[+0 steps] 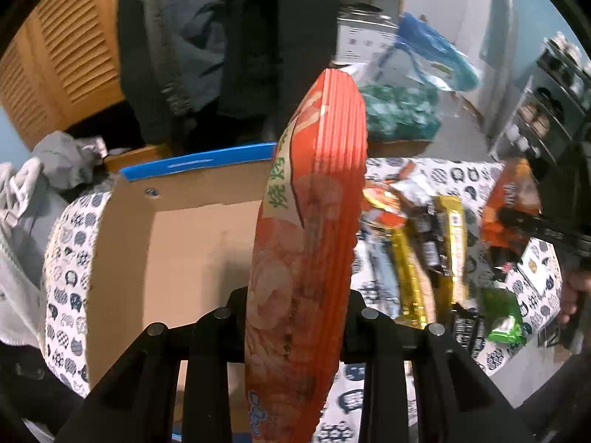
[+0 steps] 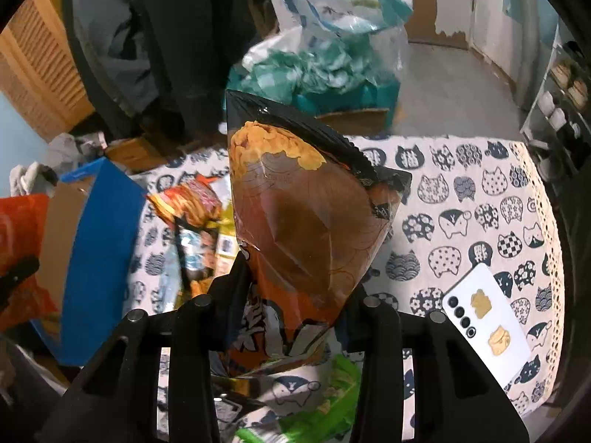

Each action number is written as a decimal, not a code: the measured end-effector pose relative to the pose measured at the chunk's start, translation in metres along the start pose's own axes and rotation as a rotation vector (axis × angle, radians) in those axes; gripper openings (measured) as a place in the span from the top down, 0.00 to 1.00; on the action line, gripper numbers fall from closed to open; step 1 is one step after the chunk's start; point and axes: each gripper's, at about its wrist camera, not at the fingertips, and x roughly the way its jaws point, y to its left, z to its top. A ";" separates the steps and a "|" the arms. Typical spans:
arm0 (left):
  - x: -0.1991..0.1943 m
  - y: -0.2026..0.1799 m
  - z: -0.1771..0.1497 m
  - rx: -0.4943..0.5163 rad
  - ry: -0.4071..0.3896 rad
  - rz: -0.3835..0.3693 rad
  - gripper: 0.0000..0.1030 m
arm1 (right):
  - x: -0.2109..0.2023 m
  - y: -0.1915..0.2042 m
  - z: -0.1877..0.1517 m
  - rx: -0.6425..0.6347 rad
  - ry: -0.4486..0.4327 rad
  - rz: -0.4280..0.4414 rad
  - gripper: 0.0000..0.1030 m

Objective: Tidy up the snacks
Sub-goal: 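Carry the orange chip bag into the box while the right gripper grasps an orange bag, then release the orange chip bag in the box while the right gripper drops its orange bag there, then grasp the black packet with the left gripper while the right gripper grasps the green bag, then carry the black packet and green bag into the box and release both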

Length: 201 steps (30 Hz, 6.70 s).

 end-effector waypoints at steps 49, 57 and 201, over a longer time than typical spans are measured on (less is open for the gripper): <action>0.055 0.106 -0.042 -0.140 0.281 0.167 0.23 | -0.007 0.213 0.029 -0.339 0.031 0.246 0.62; 0.005 0.141 -0.040 -0.228 0.131 0.191 0.20 | 0.034 0.298 0.042 -0.412 0.122 0.312 0.62; 0.046 -0.176 -0.087 0.175 0.268 -0.248 0.66 | 0.018 -0.029 -0.091 -0.026 0.272 -0.083 0.50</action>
